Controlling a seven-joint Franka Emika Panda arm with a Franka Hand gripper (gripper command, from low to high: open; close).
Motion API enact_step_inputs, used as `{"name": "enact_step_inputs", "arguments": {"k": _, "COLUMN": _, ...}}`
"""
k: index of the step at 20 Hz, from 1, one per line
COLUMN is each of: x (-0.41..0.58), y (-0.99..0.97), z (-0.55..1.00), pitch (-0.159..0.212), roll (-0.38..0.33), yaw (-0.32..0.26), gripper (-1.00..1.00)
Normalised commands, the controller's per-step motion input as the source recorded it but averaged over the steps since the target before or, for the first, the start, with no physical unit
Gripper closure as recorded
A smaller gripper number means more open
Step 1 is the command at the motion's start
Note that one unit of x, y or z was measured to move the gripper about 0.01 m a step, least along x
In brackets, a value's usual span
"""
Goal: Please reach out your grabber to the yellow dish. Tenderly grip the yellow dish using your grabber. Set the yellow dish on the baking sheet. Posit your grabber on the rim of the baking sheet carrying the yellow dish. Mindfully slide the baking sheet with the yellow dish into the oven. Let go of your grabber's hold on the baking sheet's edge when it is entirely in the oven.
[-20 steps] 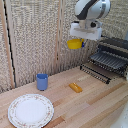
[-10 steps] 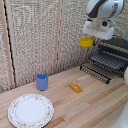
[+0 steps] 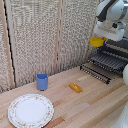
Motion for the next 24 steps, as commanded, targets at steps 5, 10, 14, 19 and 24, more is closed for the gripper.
{"name": "enact_step_inputs", "arguments": {"k": 5, "x": -0.064, "y": -0.78, "z": 0.0, "pitch": 0.017, "roll": 0.029, "yaw": -0.141, "gripper": 1.0}}
{"name": "enact_step_inputs", "arguments": {"k": 10, "x": -0.039, "y": -0.79, "z": -0.01, "pitch": 0.021, "roll": 0.05, "yaw": -0.115, "gripper": 1.0}}
{"name": "enact_step_inputs", "arguments": {"k": 14, "x": 0.0, "y": -0.54, "z": -0.1, "pitch": 0.033, "roll": 0.052, "yaw": -0.05, "gripper": 1.0}}
{"name": "enact_step_inputs", "arguments": {"k": 19, "x": 0.095, "y": -0.27, "z": -0.28, "pitch": 0.081, "roll": 0.055, "yaw": 0.014, "gripper": 1.0}}
{"name": "enact_step_inputs", "arguments": {"k": 24, "x": 0.106, "y": -0.34, "z": -0.13, "pitch": 0.075, "roll": 0.039, "yaw": 0.041, "gripper": 1.0}}
